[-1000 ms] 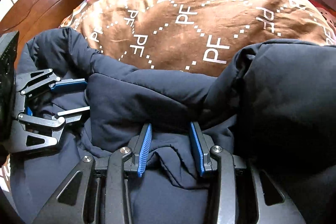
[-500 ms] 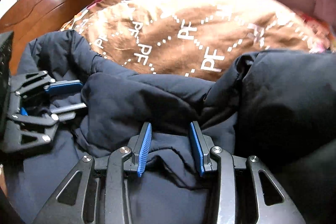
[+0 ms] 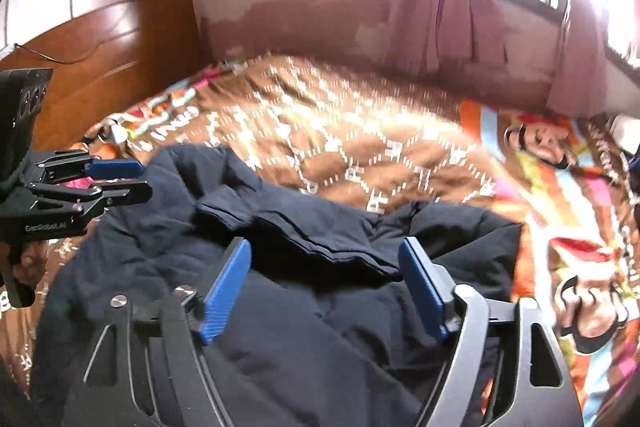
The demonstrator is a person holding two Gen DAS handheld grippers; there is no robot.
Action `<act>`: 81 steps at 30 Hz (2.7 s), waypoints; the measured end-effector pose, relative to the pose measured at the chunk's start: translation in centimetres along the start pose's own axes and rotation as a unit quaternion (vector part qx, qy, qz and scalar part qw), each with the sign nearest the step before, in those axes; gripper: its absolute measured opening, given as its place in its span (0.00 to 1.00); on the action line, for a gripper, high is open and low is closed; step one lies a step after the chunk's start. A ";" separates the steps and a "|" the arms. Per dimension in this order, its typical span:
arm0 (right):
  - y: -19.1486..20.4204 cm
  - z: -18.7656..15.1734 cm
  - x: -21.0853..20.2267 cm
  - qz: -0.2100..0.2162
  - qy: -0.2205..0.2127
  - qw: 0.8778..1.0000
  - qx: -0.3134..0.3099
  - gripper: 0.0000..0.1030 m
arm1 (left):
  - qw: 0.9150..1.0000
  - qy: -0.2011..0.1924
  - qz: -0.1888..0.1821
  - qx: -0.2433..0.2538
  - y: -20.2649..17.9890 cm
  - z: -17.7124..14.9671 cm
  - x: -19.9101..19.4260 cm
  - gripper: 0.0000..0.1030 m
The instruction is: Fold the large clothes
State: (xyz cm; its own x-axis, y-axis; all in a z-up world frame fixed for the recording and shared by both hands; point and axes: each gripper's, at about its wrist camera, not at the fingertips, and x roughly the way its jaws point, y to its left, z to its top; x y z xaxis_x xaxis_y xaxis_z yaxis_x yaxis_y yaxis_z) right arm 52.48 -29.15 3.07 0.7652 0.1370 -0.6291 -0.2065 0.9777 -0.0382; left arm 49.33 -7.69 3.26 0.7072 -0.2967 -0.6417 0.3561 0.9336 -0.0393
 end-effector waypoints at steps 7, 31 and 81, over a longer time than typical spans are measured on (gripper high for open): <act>2.1 1.3 -11.0 -0.011 -0.064 0.998 0.011 0.96 | 0.998 -0.061 0.021 0.011 -2.4 -0.1 -11.0 0.88; 5.9 -5.8 -34.6 0.025 -0.161 0.986 0.021 0.99 | 0.984 -0.170 0.048 0.019 -12.1 -6.3 -33.3 0.98; 11.0 -35.0 -24.7 -0.020 0.140 0.990 0.000 0.99 | 0.984 0.058 0.163 -0.052 -12.5 -37.8 -23.9 0.98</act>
State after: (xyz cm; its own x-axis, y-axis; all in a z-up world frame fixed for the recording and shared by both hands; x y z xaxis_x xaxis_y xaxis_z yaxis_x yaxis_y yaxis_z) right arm 10.02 -27.37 -8.99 0.5737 0.0492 -0.8176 -0.1798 0.9814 -0.0670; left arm 4.92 -4.66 -9.82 0.6968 0.0413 -0.7161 0.0537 0.9925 0.1095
